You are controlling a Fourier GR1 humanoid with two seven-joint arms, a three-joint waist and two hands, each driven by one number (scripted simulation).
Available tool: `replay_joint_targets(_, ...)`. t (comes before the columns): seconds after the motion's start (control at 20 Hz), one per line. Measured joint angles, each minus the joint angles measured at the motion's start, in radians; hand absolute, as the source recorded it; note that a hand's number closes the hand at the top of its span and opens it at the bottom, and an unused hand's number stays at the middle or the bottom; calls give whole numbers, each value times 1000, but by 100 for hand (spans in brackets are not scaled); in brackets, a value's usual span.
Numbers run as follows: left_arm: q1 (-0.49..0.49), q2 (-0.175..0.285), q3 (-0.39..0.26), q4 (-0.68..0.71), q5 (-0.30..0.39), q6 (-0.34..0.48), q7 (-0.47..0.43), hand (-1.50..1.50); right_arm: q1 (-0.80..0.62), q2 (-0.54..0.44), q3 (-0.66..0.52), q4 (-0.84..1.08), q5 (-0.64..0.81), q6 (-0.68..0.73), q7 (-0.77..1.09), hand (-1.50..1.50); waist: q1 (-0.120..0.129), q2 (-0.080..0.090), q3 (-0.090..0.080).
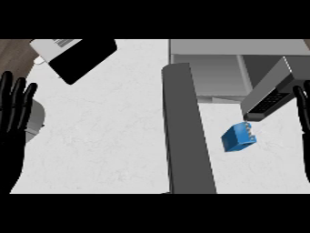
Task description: Pick up the milk, place it into the microwave and close the microwave
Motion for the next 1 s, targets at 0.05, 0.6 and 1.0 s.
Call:
replay_joint_targets(0.05,4,0,2,-5,-4,2,2,-150,8,-6,-3,-21,-10,9,8,-150,-6,3,-4)
replay_joint_targets(0.6,146,-84,-67,68,93,76,-51,-150,137,-20,79,-132,24,66,88,-150,-26,12,-20)
replay_joint_targets(1.0,303,-95,-171,51,123,100,-153,-150,195,12,117,-85,68,69,58,-150,-25,13,-20)
